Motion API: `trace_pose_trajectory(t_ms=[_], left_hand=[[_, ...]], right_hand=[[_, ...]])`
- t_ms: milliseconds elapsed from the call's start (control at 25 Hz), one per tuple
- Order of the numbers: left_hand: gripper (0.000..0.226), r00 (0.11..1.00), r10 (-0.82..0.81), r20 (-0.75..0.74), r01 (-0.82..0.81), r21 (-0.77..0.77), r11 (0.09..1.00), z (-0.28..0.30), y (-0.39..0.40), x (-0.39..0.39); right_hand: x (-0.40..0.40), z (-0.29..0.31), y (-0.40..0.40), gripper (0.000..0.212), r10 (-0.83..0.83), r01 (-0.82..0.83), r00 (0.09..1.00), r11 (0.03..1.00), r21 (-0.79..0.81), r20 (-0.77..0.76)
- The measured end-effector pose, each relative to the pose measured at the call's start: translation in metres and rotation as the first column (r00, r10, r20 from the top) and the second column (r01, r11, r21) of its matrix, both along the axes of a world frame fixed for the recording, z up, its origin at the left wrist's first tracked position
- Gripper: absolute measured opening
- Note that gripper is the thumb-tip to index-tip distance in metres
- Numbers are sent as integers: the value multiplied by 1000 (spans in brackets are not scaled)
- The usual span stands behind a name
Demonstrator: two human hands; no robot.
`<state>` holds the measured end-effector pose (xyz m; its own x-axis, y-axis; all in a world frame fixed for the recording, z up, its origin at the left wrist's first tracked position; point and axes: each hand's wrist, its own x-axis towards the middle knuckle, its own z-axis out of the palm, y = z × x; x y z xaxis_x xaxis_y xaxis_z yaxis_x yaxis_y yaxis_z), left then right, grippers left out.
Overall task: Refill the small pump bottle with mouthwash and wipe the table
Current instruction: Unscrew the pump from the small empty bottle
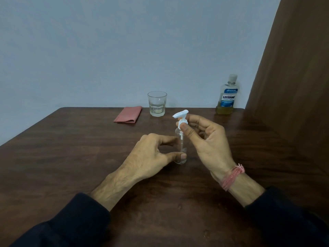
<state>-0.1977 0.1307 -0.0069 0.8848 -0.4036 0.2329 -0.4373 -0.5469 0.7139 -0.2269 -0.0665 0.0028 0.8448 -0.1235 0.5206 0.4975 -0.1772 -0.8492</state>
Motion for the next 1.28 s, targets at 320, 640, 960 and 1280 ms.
trace_pose_trajectory(t_ms=[320, 640, 960, 1280], left_hand=[[47, 1000, 10, 23, -9, -28, 1000, -6, 0, 1], [49, 1000, 18, 20, -16, -53, 998, -8, 0, 2], [46, 999, 7, 32, -6, -41, 999, -7, 0, 0], [43, 999, 17, 35, -16, -32, 999, -5, -1, -1]], right_hand=[[-4, -5, -2, 37, 92, -90, 995, 993, 75, -27], [-2, -5, -1, 26, 108, -103, 994, 988, 119, -35], [-2, -8, 1, 27, 33, -30, 999, 996, 80, -37], [-6, -7, 4, 29, 30, -27, 999, 997, 68, -37]])
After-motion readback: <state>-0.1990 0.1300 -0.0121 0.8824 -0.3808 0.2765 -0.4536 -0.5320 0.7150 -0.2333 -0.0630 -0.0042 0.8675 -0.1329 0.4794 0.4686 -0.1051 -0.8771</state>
